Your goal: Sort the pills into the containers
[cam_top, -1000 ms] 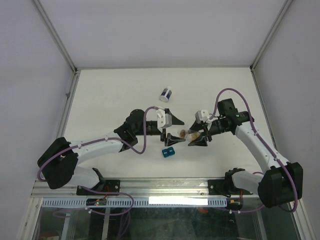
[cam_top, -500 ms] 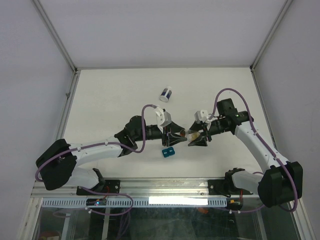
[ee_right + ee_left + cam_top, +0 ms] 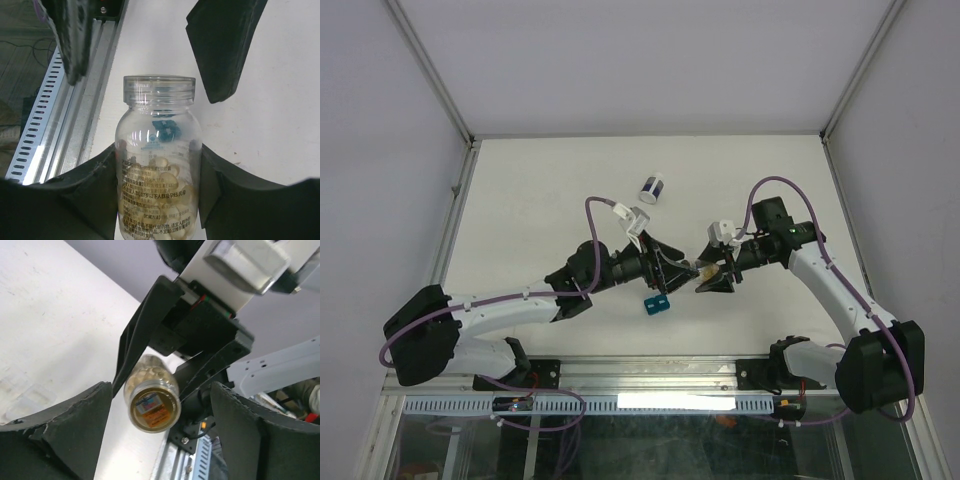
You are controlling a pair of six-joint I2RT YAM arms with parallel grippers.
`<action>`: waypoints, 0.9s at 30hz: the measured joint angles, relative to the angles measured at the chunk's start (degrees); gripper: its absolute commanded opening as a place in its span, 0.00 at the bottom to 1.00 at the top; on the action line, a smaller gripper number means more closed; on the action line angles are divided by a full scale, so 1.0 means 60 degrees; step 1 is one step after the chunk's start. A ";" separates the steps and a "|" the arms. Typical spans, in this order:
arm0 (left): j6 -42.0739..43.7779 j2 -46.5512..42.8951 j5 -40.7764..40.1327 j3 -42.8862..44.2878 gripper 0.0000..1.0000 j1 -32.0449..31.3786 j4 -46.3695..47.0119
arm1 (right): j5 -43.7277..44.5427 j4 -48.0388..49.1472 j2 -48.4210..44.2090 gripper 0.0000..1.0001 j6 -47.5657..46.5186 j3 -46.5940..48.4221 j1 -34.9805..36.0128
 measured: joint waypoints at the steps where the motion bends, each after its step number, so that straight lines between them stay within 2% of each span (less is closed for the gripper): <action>1: -0.0069 -0.0076 -0.0025 0.0000 0.92 0.0000 0.0040 | 0.0000 0.0000 0.0000 0.00 0.0000 0.0000 0.0004; 2: -0.0091 -0.0157 -0.0044 0.0000 0.97 -0.0004 0.0073 | 0.0000 0.0000 0.0000 0.00 0.0004 0.0000 0.0004; 3: -0.0069 -0.0215 -0.0058 -0.0004 0.99 -0.0004 0.0098 | 0.0000 0.0000 0.0000 0.00 0.0000 0.0000 0.0004; 10: 0.0911 -0.0907 0.0029 -0.0499 0.99 -0.0004 0.0146 | -0.0004 0.0000 0.0000 0.00 0.0000 0.0000 0.0004; 19: 0.4954 -0.2419 0.1388 -0.1515 0.99 0.0007 0.0117 | 0.0000 0.0000 0.0000 0.00 0.0000 0.0000 0.0004; 24: 0.6925 -0.1854 0.1963 -0.1191 0.96 0.0025 -0.0368 | 0.0000 0.0000 0.0000 0.00 0.0000 0.0000 0.0011; 27: 0.7621 -0.1180 0.2091 -0.0634 0.88 0.0095 -0.0776 | 0.0000 0.0000 0.0000 0.00 -0.0004 0.0000 0.0022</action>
